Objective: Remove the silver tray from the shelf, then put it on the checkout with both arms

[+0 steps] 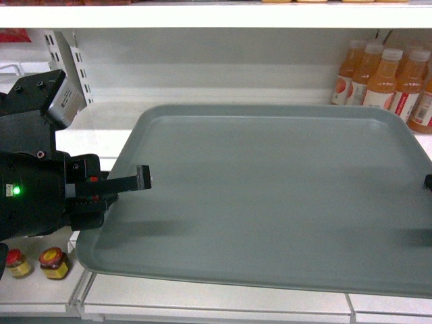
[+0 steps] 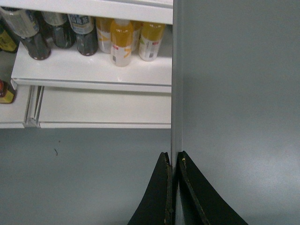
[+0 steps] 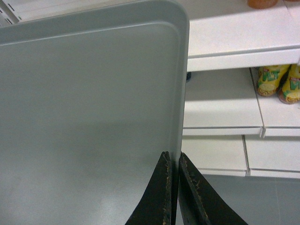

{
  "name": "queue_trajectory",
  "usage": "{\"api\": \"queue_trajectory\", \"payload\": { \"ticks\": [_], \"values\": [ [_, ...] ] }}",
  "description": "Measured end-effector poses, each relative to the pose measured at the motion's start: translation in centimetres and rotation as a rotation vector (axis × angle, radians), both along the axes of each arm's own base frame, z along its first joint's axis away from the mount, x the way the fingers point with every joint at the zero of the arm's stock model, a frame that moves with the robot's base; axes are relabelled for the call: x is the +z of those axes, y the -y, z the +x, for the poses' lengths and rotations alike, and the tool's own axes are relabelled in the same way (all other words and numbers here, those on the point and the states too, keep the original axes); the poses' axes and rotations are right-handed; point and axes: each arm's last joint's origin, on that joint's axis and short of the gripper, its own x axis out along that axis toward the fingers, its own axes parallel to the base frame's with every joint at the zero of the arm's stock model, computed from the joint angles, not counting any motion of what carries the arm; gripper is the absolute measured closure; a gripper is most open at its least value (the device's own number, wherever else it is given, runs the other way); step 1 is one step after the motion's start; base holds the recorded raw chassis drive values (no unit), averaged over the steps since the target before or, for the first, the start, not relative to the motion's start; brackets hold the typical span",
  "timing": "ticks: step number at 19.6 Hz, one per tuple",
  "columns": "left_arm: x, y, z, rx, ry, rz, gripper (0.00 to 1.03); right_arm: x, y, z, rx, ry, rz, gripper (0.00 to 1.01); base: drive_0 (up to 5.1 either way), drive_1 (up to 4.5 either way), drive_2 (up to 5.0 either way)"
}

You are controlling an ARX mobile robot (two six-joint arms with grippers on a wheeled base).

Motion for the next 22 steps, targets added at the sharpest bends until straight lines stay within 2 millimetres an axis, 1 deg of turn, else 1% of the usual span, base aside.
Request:
{"api": "queue_trajectory", "payload": {
  "ticks": [22],
  "values": [
    [-0.04, -0.01, -0.02, 0.000, -0.004, 0.002, 1.00, -0.08, 0.00, -0.03, 0.000, -0.006, 0.000, 0.98, 0.1, -4.16, 4.4]
  ]
}}
